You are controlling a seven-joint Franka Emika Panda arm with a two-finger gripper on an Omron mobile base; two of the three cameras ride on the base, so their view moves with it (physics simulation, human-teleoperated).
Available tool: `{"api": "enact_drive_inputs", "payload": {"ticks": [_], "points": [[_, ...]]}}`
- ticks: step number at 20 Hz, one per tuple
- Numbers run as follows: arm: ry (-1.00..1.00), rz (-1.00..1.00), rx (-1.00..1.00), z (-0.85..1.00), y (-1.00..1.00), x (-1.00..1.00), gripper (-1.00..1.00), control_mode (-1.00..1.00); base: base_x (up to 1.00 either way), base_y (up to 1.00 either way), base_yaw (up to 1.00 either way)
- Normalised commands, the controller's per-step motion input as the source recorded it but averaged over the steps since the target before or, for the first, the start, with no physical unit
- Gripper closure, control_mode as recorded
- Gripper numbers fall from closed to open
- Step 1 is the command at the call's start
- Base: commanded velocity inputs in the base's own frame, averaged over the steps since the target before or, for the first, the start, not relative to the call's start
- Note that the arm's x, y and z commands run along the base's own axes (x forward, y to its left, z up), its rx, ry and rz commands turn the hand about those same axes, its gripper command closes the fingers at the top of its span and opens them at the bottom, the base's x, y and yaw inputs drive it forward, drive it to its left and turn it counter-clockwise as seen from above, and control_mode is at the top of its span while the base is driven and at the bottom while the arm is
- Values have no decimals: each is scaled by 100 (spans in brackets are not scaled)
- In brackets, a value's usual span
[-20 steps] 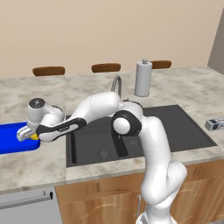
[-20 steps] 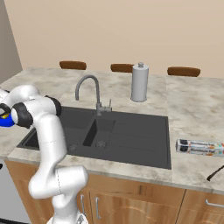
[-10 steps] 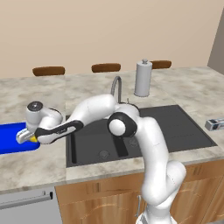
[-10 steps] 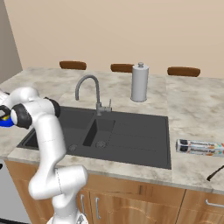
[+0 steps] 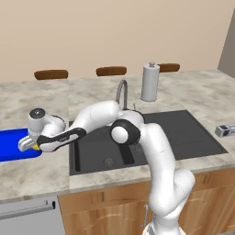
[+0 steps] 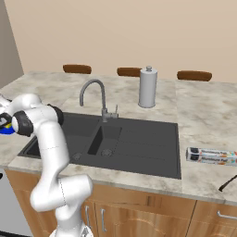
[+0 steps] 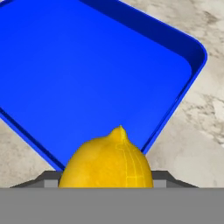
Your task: Pick up all produce items and place them in the sink. Turn on the sink faucet to wash them. Then turn the sink off and put them in the tray.
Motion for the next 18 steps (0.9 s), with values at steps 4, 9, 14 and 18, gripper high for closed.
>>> {"api": "enact_drive_inputs", "payload": {"ticks": [4, 9, 14, 18], "points": [[1, 0, 0, -12, 5, 19, 100, -100, 0, 0, 0], [3, 0, 0, -12, 23, 22, 100, -100, 0, 0, 0], [6, 0, -2, -2, 37, 16, 100, -100, 0, 0, 0], [9, 0, -3, 0, 30, 20, -100, -100, 0, 0, 0]]}}
